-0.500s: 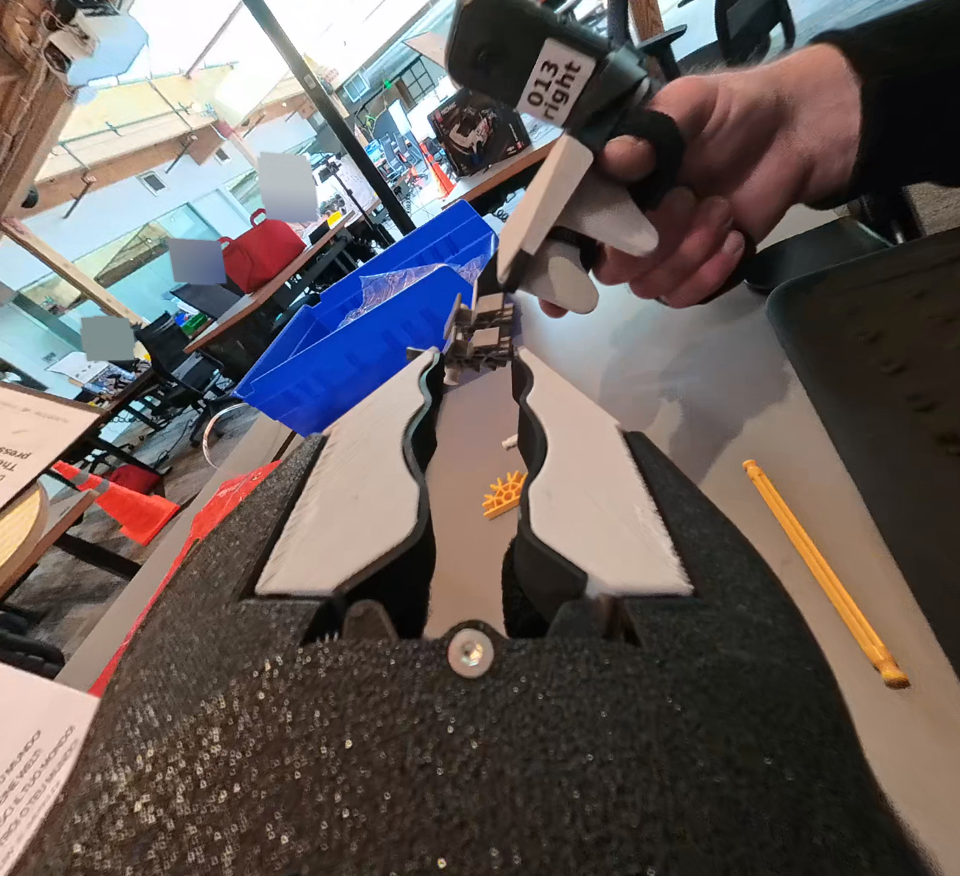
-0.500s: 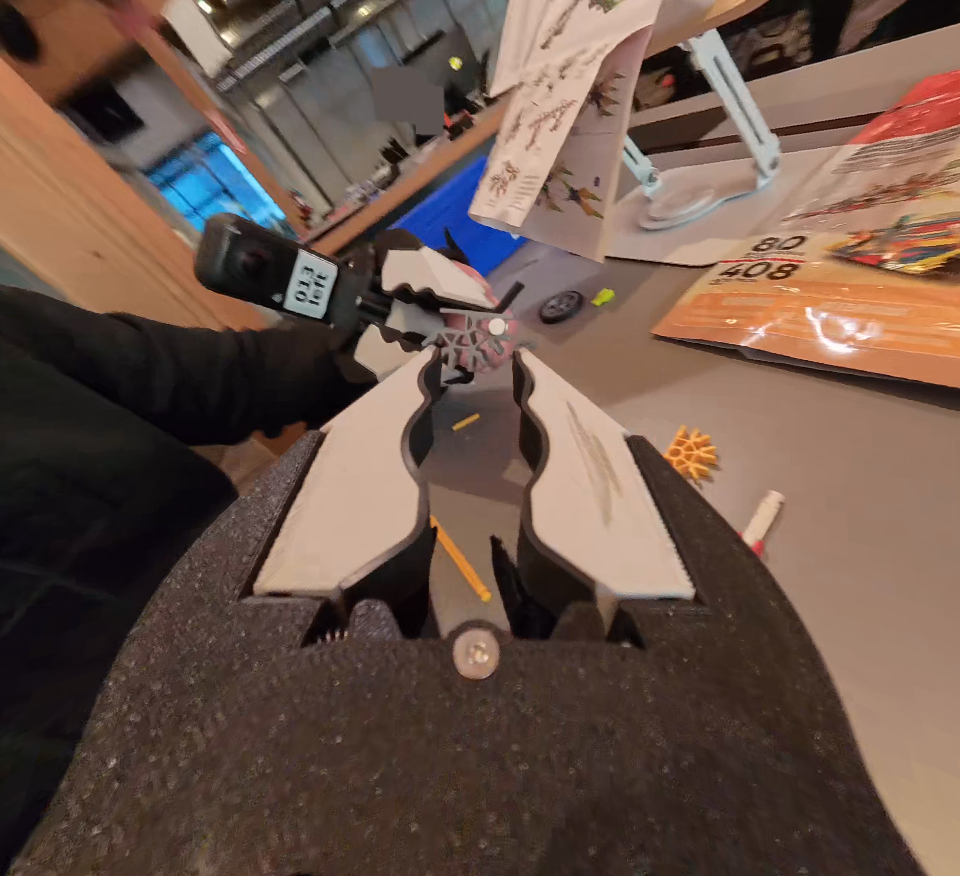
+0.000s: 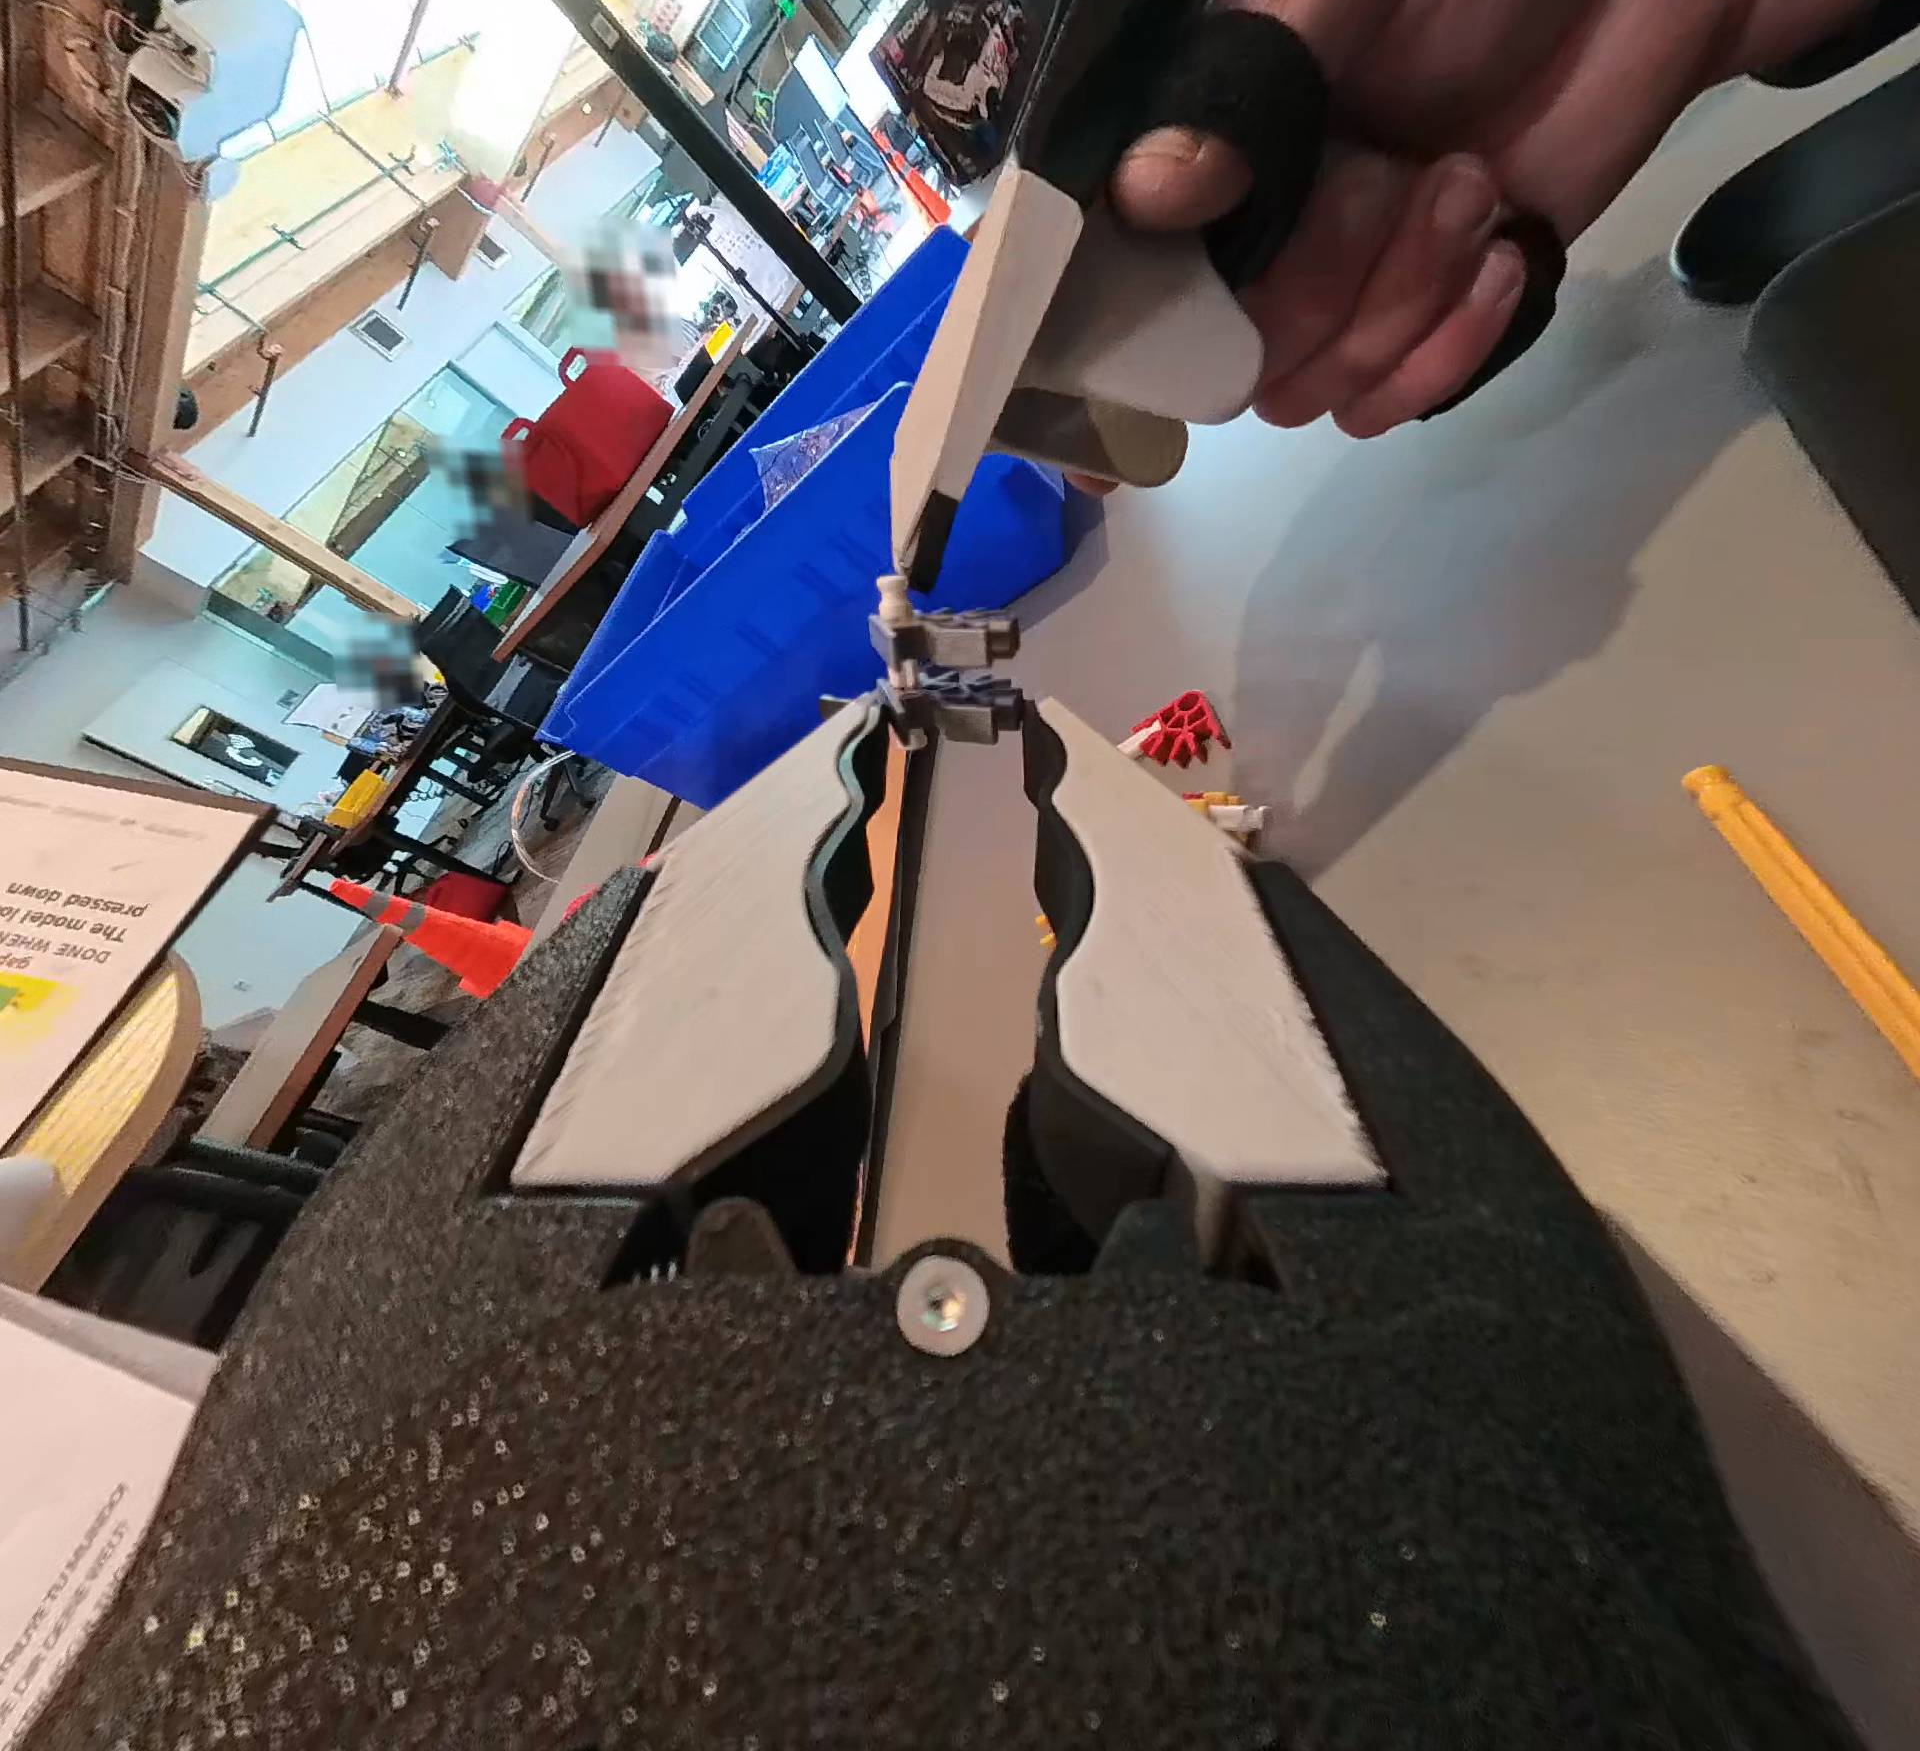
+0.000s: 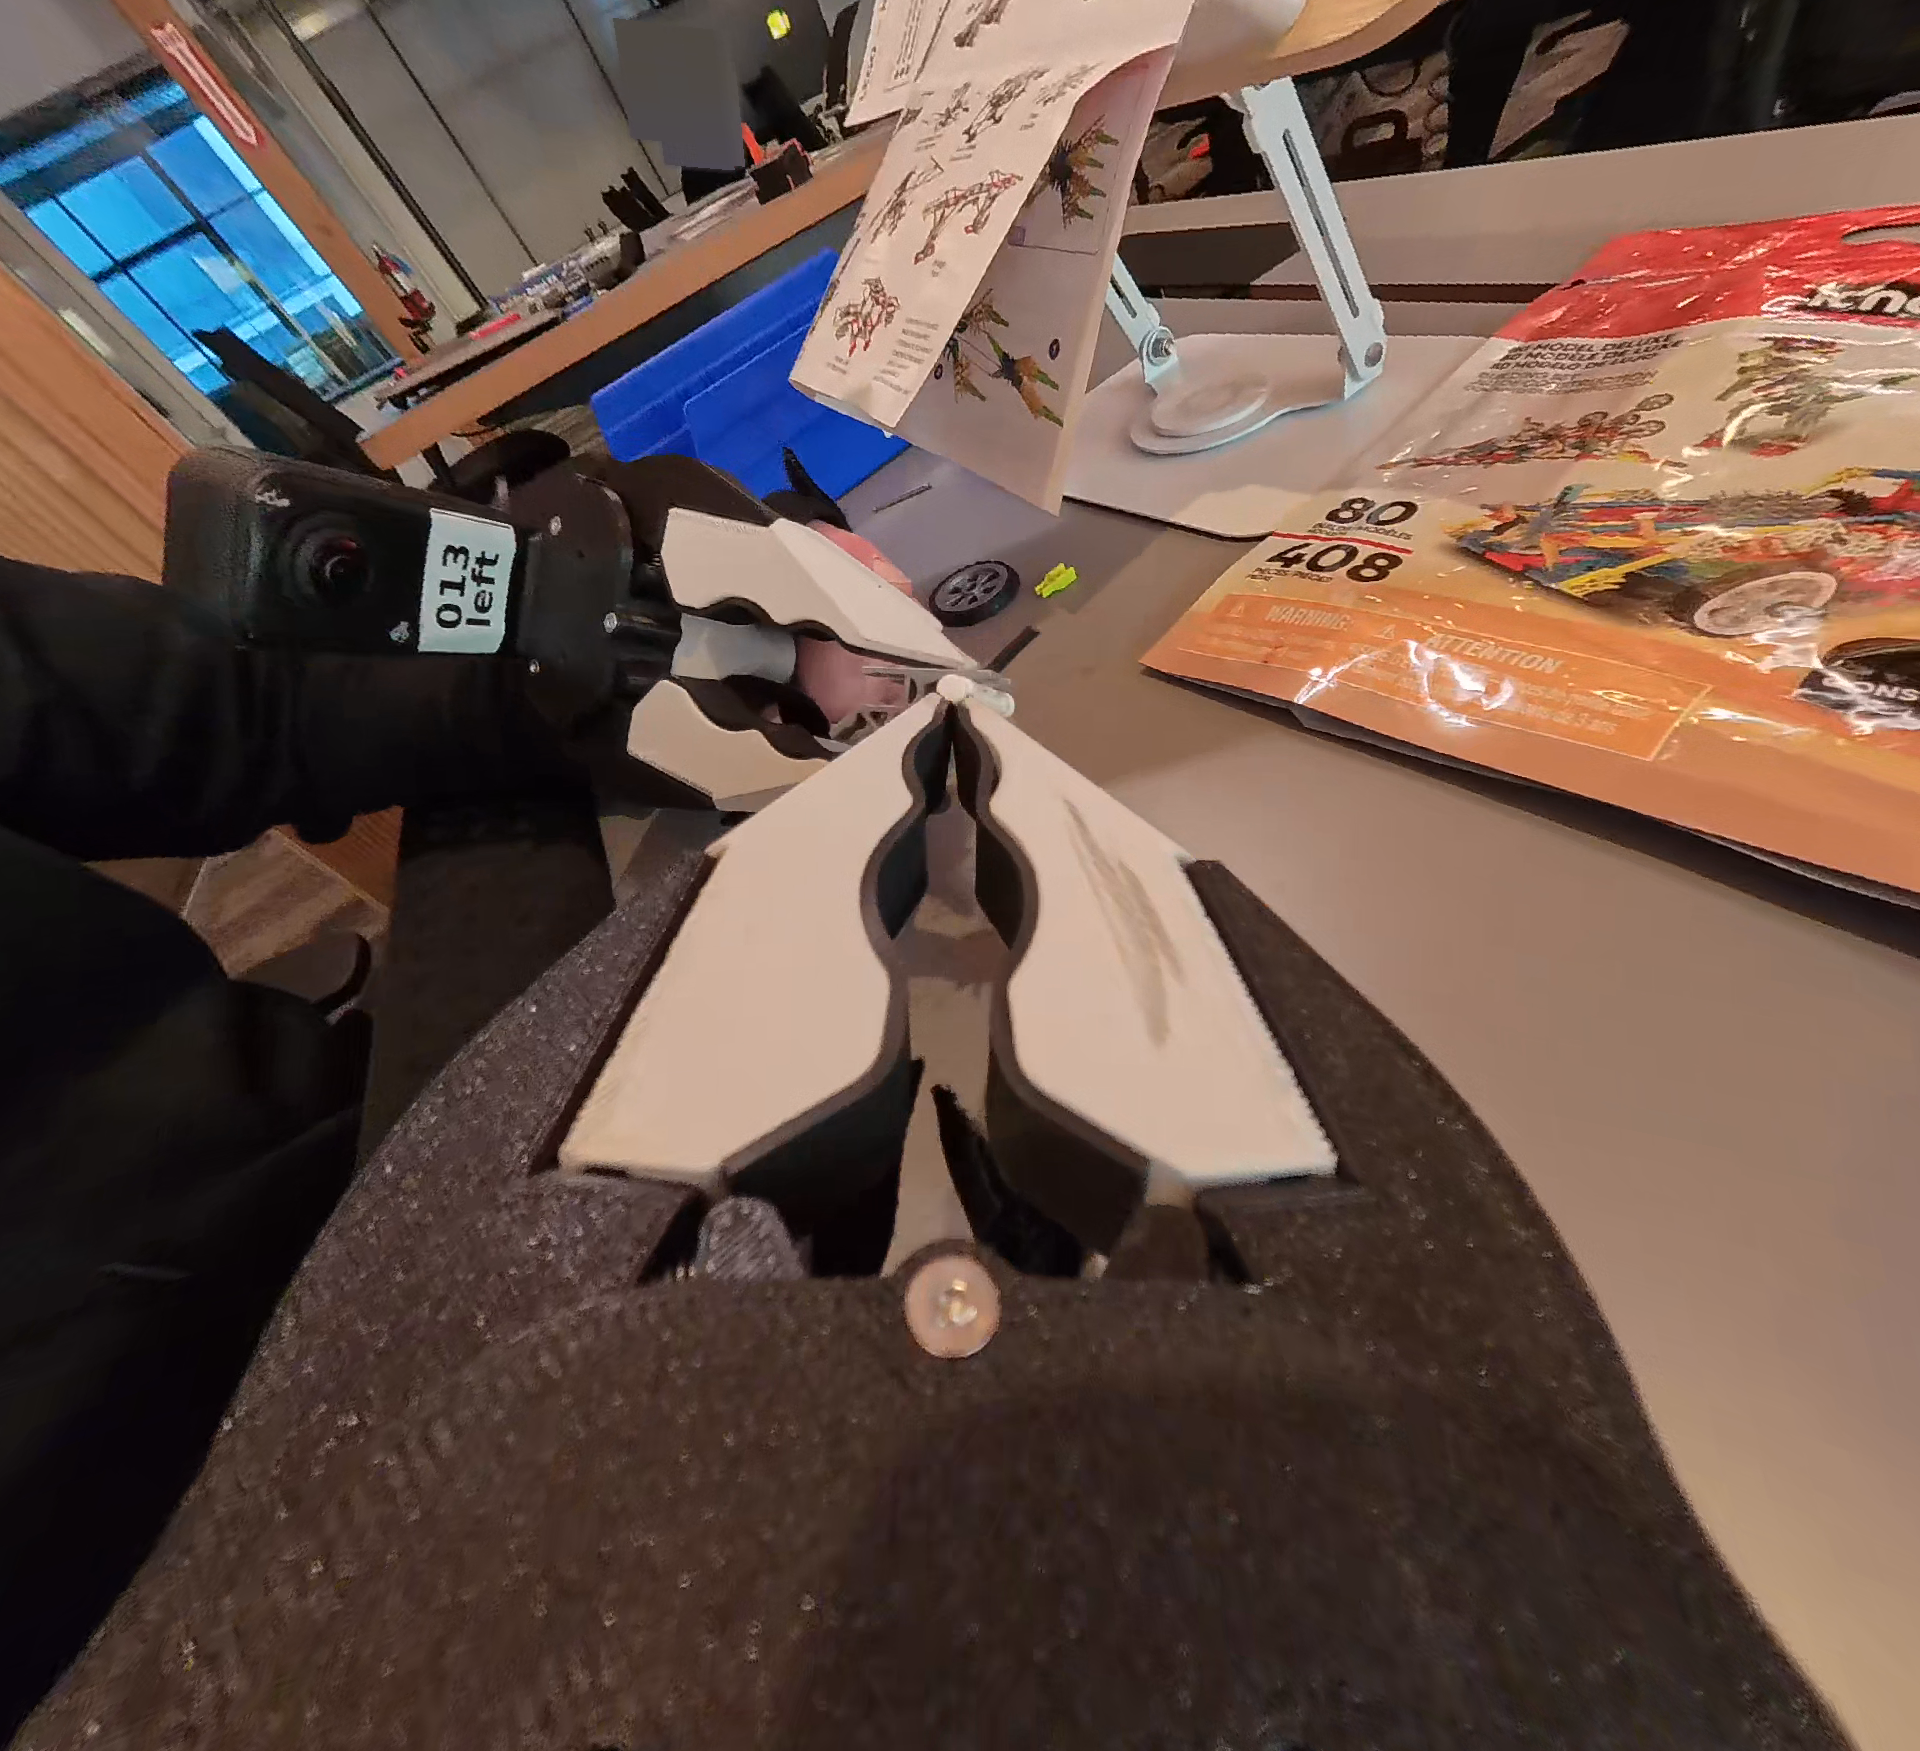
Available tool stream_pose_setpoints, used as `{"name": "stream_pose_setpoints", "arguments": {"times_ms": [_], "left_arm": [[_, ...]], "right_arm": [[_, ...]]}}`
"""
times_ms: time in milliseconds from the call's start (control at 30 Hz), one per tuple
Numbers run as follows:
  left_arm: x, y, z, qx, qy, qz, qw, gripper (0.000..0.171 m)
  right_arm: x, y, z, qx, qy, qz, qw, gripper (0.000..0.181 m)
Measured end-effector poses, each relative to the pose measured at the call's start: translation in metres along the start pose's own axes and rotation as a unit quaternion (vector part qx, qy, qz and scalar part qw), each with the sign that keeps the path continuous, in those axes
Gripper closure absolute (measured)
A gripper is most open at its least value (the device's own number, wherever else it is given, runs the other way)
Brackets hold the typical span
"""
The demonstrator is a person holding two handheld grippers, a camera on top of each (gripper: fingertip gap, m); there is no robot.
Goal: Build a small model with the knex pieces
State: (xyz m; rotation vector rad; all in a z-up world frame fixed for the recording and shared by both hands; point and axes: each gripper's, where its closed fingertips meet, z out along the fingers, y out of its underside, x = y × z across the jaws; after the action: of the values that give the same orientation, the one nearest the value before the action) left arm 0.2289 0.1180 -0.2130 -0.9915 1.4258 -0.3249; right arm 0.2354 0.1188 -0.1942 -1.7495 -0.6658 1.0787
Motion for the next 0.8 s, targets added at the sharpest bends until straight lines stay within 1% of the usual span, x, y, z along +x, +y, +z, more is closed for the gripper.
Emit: {"name": "stream_pose_setpoints", "arguments": {"times_ms": [300, 433, 500, 600, 700, 800], "left_arm": [[0.002, 0.010, 0.007, -0.016, 0.009, -0.019, 1.000, 0.144], [0.003, 0.012, 0.007, -0.022, 0.016, -0.033, 0.999, 0.144], [0.003, 0.018, 0.009, -0.039, 0.019, -0.037, 0.998, 0.143], [0.001, 0.037, 0.013, -0.080, 0.031, -0.075, 0.994, 0.140], [-0.003, 0.058, 0.015, -0.125, 0.038, -0.109, 0.985, 0.138], [-0.010, 0.069, 0.020, -0.151, 0.024, -0.123, 0.981, 0.139]], "right_arm": [[0.007, 0.006, 0.002, -0.028, 0.053, -0.062, 0.996, 0.181], [0.008, 0.006, 0.000, -0.031, 0.068, -0.071, 0.995, 0.181], [0.011, 0.006, -0.003, -0.029, 0.075, -0.070, 0.994, 0.181], [0.024, 0.008, -0.011, -0.038, 0.109, -0.072, 0.991, 0.181], [0.042, 0.020, -0.019, -0.076, 0.156, -0.078, 0.982, 0.181], [0.054, 0.033, -0.024, -0.114, 0.190, -0.088, 0.971, 0.173]]}}
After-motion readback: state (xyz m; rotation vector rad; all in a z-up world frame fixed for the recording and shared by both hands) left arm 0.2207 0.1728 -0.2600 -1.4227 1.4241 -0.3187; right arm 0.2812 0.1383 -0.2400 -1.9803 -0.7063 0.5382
